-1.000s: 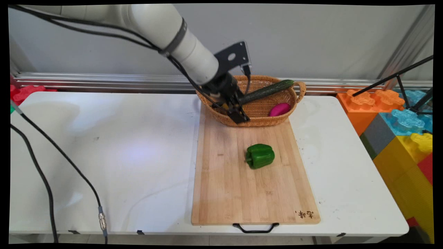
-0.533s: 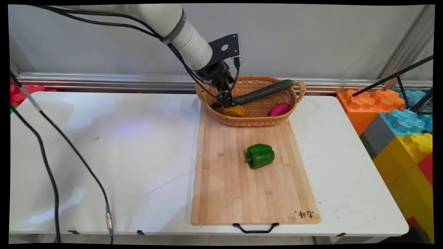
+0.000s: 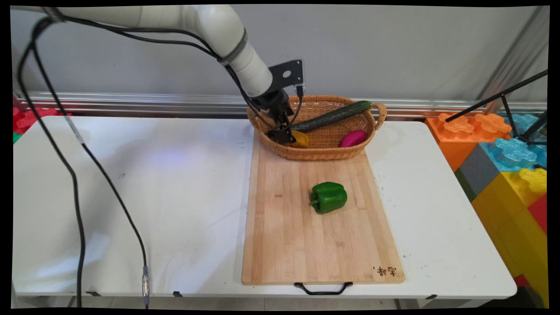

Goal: Pick up the potato from the vegetable basket

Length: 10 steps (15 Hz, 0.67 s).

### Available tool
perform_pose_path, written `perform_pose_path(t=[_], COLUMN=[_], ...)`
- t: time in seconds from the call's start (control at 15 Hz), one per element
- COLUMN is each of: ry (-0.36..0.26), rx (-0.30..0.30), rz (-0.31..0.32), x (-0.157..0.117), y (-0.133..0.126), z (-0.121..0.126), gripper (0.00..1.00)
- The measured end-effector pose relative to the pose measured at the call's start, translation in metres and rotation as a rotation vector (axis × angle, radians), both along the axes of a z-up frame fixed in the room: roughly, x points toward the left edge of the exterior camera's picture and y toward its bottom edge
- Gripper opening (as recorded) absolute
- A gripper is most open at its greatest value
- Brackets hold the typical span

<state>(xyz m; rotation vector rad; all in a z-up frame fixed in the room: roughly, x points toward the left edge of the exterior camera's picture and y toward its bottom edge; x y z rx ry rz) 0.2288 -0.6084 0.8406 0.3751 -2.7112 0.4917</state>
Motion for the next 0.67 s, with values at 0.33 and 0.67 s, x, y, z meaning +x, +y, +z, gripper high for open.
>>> perform_pose_path(t=[0.33, 0.67], ry=[0.001, -0.003], rx=[0.029, 0.049], rz=[0.0, 0.003], x=[-0.004, -0.006], y=[-0.02, -0.035], z=[-0.019, -0.03], gripper=[1.0, 1.0])
